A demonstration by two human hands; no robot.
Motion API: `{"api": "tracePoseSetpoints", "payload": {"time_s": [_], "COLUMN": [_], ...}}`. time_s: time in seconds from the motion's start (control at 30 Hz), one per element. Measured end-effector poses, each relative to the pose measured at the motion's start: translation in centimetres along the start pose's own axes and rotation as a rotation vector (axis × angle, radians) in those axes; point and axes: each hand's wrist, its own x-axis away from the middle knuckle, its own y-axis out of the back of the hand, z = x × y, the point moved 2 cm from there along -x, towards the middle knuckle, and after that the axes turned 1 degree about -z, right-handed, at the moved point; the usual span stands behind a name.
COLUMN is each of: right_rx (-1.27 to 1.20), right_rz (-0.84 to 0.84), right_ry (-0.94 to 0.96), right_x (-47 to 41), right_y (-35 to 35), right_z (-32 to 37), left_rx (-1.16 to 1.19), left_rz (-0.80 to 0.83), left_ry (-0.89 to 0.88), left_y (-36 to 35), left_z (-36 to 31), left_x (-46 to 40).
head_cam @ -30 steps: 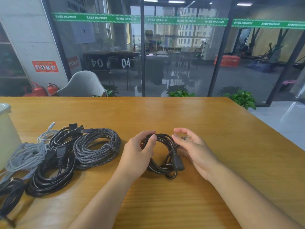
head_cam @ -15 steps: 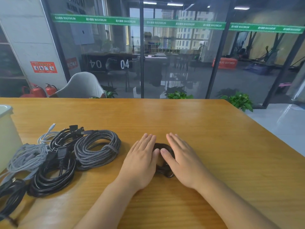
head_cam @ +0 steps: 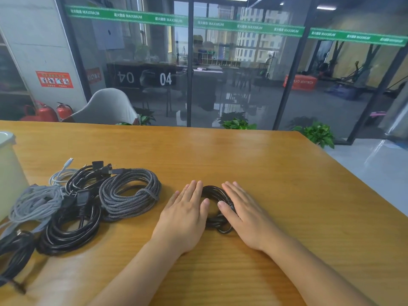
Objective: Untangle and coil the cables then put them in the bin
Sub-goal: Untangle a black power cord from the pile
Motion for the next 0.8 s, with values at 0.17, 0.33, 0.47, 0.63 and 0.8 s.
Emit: {"api": "tracePoseSetpoints", "payload": {"time_s": [0.17, 0.33, 0.47, 0.63, 0.8], "right_rx": [0.009, 0.026, 0.062, 0.123, 0.142], "right_rz": [-0.065, -0.147, -0.183, -0.192, -0.198], "right_ry": [-0.019, -0.013, -0.04, -0.022, -0.014], "right_x": [0.5, 1.5, 2.3, 3.8, 4.7], "right_y": [0.1, 0.6, 0.5, 0.3, 0.0], "right_z": [0.3, 0.9, 1.3, 2.0, 2.3], "left_rx": [0.082, 0.041, 0.005, -0.008, -0.021], "left_rz": [-0.02, -0.089, -0.113, -0.13, -0.136], "left_ry": [0.009, -0.028, -0.034, -0.025, -0.015], "left_y": [0.9, 1.9, 2.4, 3.2, 3.3], "left_z": [-0.4, -0.3, -0.9, -1.4, -1.6], "left_x": [0.6, 1.9, 3.5, 5.4, 6.1]}}
